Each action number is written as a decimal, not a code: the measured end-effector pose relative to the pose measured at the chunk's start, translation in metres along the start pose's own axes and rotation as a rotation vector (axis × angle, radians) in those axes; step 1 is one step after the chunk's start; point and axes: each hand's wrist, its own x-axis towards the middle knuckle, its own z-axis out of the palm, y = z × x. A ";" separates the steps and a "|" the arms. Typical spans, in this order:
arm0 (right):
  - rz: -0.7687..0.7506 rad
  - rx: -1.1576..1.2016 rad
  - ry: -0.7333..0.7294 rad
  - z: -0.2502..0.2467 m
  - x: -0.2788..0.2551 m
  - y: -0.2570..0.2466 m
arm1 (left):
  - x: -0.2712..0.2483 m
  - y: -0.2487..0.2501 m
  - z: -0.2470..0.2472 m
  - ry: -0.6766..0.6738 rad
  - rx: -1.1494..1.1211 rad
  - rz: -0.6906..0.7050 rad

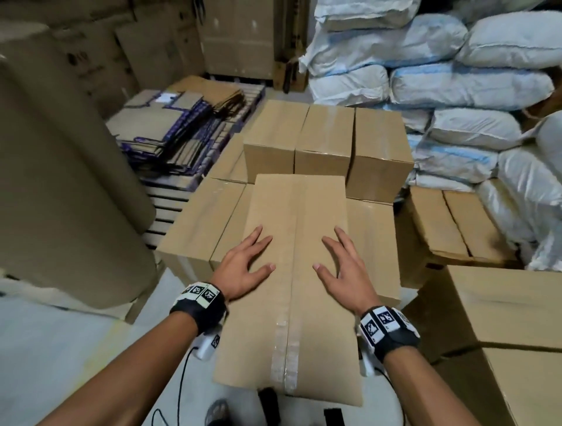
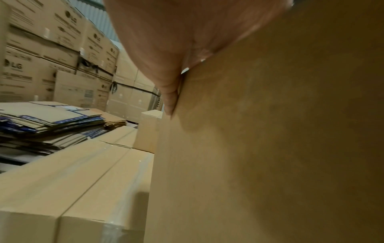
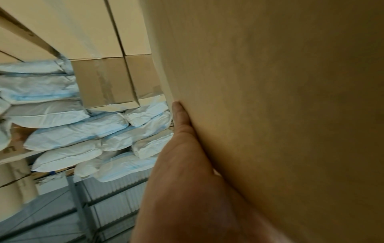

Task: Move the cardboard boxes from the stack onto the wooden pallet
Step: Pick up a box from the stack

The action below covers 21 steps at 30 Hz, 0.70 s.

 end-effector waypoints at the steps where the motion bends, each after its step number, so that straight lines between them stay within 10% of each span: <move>1: -0.011 0.003 -0.008 0.010 0.007 -0.010 | -0.003 -0.011 -0.009 0.010 0.003 -0.010; 21: -0.073 0.049 -0.073 0.260 0.154 -0.233 | -0.038 -0.294 -0.235 0.048 0.038 -0.063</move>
